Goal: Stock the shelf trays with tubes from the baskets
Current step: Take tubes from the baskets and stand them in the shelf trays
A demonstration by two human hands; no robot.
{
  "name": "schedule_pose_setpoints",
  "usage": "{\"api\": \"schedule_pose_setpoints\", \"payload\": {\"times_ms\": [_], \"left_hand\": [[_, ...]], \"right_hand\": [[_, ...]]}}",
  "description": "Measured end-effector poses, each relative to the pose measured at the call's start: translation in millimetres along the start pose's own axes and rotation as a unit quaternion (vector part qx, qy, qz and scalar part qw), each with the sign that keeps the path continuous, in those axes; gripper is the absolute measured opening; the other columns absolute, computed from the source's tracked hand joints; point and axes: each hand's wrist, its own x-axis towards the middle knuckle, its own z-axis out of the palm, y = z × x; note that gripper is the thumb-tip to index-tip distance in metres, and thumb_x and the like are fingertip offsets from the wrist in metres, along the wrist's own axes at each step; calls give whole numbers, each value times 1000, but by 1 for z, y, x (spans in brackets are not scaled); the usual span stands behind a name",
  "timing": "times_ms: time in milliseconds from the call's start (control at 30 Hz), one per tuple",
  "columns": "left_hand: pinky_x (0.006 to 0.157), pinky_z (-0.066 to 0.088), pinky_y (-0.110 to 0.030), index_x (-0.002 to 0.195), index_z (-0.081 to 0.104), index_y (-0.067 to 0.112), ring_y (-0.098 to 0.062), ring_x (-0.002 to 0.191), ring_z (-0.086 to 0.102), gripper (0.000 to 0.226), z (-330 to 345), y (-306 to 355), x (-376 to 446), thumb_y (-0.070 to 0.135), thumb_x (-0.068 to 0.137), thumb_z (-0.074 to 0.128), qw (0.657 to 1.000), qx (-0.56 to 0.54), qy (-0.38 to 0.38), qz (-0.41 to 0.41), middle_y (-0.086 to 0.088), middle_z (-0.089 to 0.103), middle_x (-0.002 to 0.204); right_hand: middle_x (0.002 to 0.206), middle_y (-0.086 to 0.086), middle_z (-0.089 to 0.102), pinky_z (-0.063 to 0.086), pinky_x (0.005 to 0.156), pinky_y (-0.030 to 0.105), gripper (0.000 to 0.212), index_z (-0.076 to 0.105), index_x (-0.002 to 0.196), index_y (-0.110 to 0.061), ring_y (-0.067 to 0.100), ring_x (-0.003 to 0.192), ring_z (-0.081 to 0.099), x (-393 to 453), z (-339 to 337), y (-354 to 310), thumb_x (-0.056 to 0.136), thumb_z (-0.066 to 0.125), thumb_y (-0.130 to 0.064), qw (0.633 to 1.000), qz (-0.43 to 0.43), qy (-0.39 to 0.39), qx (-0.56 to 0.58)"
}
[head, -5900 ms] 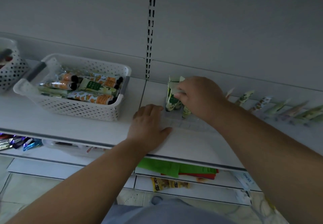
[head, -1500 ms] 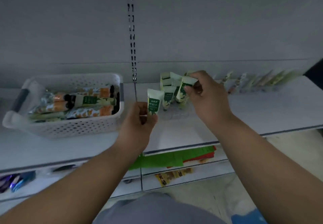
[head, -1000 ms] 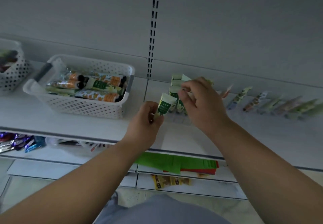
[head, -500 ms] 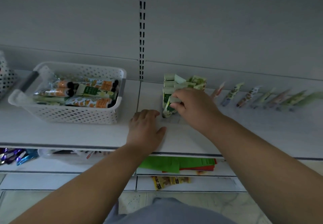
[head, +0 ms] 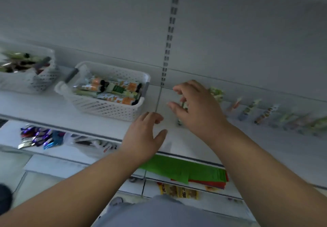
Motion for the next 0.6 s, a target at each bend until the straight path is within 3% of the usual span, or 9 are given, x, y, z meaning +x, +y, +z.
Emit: {"api": "schedule_pose_setpoints", "payload": {"times_ms": [300, 600], "left_hand": [[90, 47, -34, 113, 58, 25, -12, 101, 54, 33, -133, -95, -72, 36, 83, 67, 983, 69, 109, -131, 10, 56, 105], [84, 38, -20, 114, 58, 24, -7, 98, 50, 33, -260, -235, -109, 32, 84, 67, 973, 75, 146, -160, 16, 52, 100]], "right_hand": [[114, -7, 51, 48, 84, 33, 40, 52, 124, -22, 9, 99, 51, 54, 59, -148, 90, 59, -42, 987, -108, -35, 114], [109, -13, 47, 40, 81, 23, 41, 51, 125, -26, 3, 97, 47, 123, 151, -304, 90, 57, -46, 986, -110, -50, 113]]}}
